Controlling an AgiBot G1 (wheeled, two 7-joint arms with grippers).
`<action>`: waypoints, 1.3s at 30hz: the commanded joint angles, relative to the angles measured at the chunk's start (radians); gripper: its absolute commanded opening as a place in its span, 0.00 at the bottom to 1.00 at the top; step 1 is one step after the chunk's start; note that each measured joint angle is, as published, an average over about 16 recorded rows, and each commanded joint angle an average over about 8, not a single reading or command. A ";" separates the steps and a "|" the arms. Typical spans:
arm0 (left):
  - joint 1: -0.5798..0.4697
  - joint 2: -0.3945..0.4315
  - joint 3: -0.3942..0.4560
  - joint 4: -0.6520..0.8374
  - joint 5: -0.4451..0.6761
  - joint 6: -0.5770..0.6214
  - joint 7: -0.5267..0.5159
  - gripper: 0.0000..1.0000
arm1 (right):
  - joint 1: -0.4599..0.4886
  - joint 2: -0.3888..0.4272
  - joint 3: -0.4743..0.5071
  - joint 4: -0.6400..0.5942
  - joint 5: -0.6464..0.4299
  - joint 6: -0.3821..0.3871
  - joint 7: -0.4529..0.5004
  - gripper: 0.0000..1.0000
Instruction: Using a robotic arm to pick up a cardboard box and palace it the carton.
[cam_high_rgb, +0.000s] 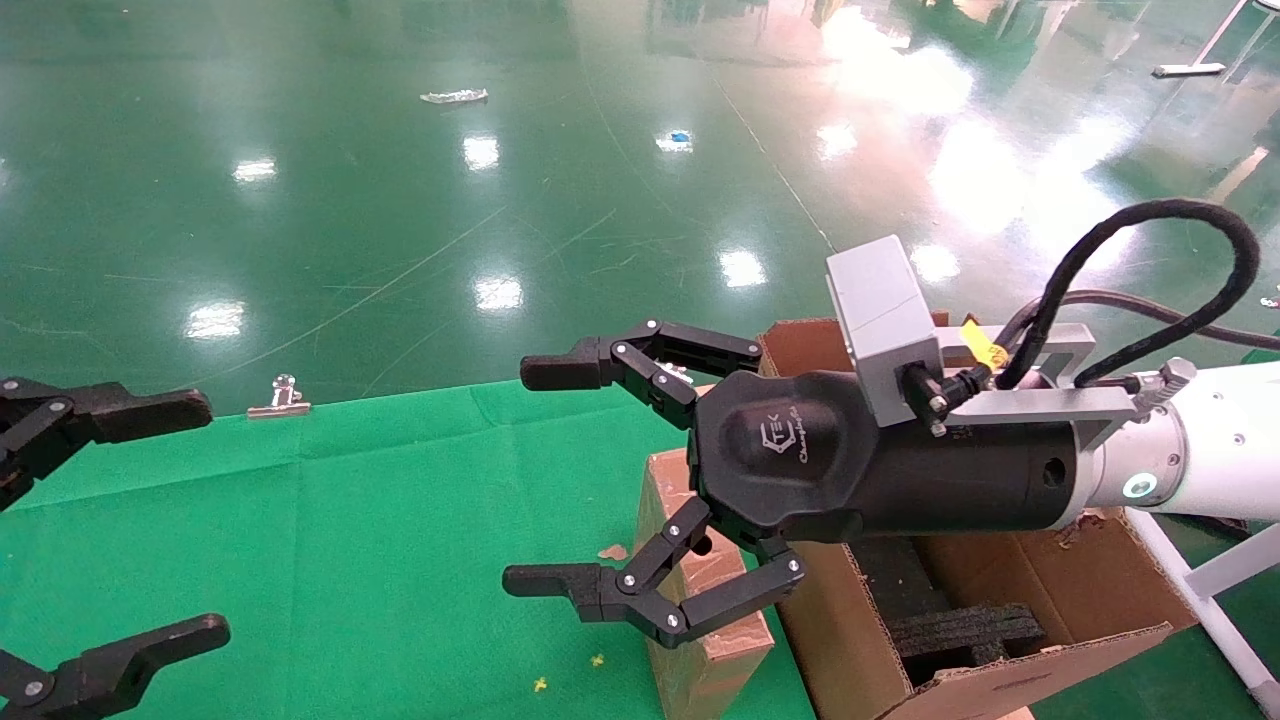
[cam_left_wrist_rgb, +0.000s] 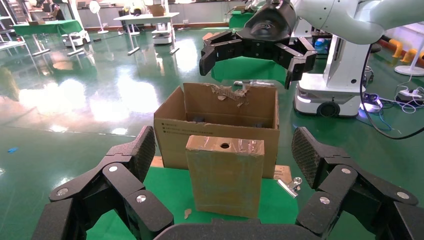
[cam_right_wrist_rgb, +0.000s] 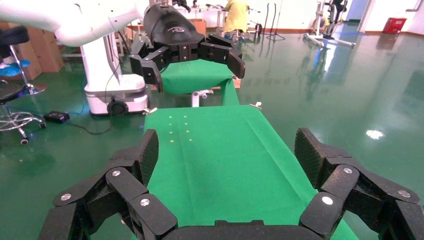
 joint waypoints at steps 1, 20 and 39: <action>0.000 0.000 0.000 0.000 0.000 0.000 0.000 1.00 | 0.000 0.000 0.000 0.000 0.000 0.000 0.000 1.00; 0.000 0.000 0.000 0.000 0.000 0.000 0.000 1.00 | 0.000 0.000 0.000 0.000 0.000 0.000 0.000 1.00; -0.001 0.000 0.001 0.001 0.000 0.000 0.001 1.00 | 0.121 -0.037 -0.135 0.061 -0.252 -0.014 0.092 1.00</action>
